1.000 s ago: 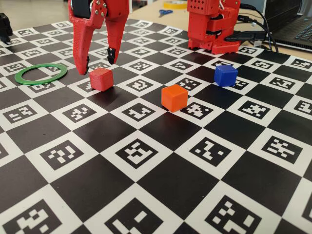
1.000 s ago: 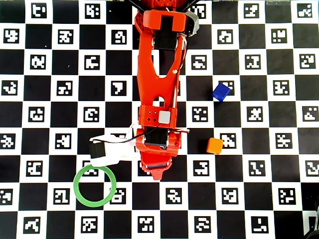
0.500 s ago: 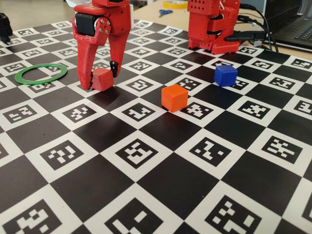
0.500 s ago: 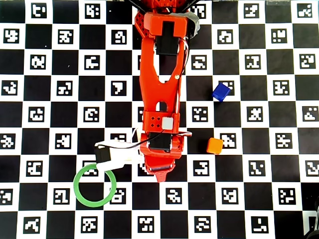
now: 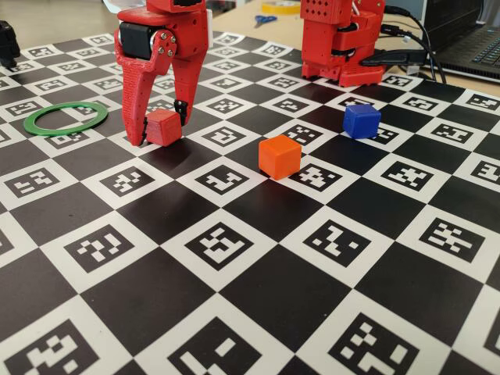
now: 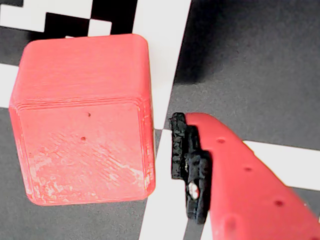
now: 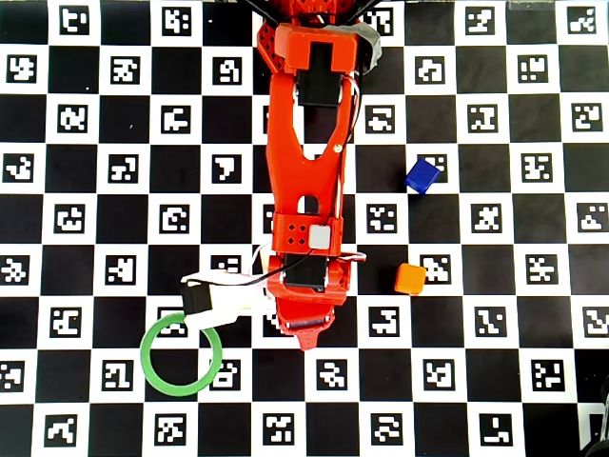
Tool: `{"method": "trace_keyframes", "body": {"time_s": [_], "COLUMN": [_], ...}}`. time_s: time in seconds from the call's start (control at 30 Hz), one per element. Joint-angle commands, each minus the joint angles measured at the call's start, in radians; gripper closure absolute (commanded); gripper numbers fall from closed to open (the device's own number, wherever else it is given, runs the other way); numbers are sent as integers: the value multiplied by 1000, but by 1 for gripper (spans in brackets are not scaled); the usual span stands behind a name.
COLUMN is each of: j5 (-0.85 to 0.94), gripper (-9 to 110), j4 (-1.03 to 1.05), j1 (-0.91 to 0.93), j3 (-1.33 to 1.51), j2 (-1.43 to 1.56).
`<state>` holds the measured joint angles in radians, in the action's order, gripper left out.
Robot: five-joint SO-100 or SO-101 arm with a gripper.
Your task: Grab the red cube then put it in the green circle then put the blue cube on top and finally the orange cube on top
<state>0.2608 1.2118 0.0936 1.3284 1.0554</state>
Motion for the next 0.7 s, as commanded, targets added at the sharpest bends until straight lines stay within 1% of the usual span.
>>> {"method": "trace_keyframes", "body": {"time_s": [0.0,0.17,0.33,0.53,0.67], "j5": [11,11,15,9,11], "gripper": [69,77,92,97,97], "j4": [-9,-9,-6,-5,6], "j1": [3,3,0,3,12], "j3": [-21,-21,-20,-12,-3], "j2": [29,29,29,35,66]}}
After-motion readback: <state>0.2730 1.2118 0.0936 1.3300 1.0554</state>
